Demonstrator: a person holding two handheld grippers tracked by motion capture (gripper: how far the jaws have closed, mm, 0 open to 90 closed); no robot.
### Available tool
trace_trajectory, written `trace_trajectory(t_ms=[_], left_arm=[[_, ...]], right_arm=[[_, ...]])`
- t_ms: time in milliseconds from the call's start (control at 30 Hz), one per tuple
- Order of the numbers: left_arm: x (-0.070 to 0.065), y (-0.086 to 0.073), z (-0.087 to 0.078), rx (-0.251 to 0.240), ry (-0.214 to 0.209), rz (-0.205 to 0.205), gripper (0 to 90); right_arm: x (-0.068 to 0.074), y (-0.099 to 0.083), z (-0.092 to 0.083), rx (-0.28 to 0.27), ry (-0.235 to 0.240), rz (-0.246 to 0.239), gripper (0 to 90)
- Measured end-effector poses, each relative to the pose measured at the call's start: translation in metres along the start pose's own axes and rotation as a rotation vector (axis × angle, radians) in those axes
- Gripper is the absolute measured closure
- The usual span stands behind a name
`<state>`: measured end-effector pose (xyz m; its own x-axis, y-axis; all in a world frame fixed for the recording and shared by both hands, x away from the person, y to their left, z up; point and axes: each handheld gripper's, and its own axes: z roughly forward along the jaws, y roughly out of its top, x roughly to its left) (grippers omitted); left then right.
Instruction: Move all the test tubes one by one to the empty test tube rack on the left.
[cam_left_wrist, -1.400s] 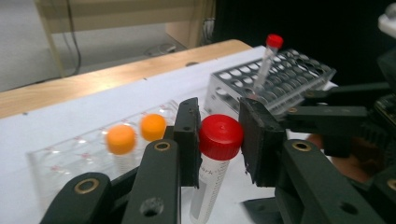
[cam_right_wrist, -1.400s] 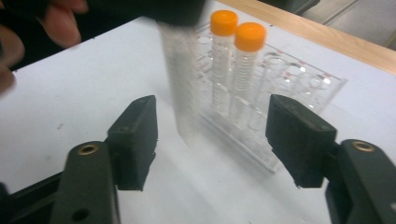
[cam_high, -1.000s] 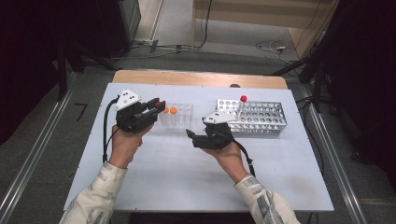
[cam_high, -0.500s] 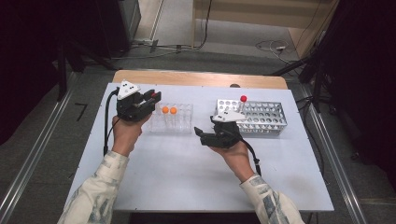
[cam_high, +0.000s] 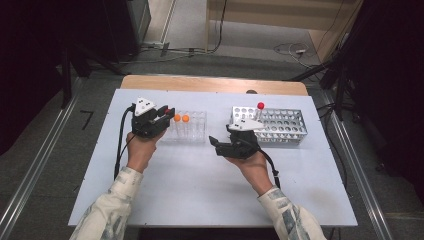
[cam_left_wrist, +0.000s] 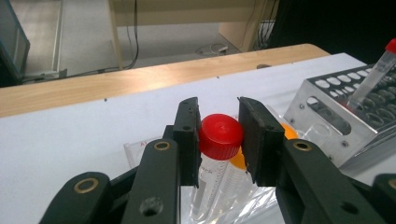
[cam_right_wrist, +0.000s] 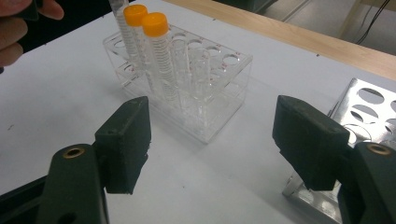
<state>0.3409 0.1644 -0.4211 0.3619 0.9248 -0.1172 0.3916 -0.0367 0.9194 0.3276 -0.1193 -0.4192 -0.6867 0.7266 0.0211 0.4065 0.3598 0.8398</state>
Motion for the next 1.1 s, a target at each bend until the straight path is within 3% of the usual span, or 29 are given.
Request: trace_trajectory(t_ms=[333, 533, 733, 1100], left_arm=[[0.001, 0.000, -0.004, -0.019, -0.011, -0.024, 61.6], [-0.001, 0.003, -0.014, -0.016, -0.004, -0.057, 36.7], [-0.005, 0.005, -0.023, -0.018, 0.011, -0.082, 19.9], [-0.009, 0.006, -0.024, -0.027, -0.017, -0.083, 18.3]], right_arm=[[-0.002, -0.001, 0.000, 0.001, -0.010, 0.010, 28.0], [-0.014, -0.001, -0.005, -0.016, -0.052, 0.039, 30.6], [-0.036, 0.000, -0.016, -0.044, -0.170, 0.090, 34.0], [-0.077, -0.009, -0.022, -0.034, -0.353, 0.140, 37.0]])
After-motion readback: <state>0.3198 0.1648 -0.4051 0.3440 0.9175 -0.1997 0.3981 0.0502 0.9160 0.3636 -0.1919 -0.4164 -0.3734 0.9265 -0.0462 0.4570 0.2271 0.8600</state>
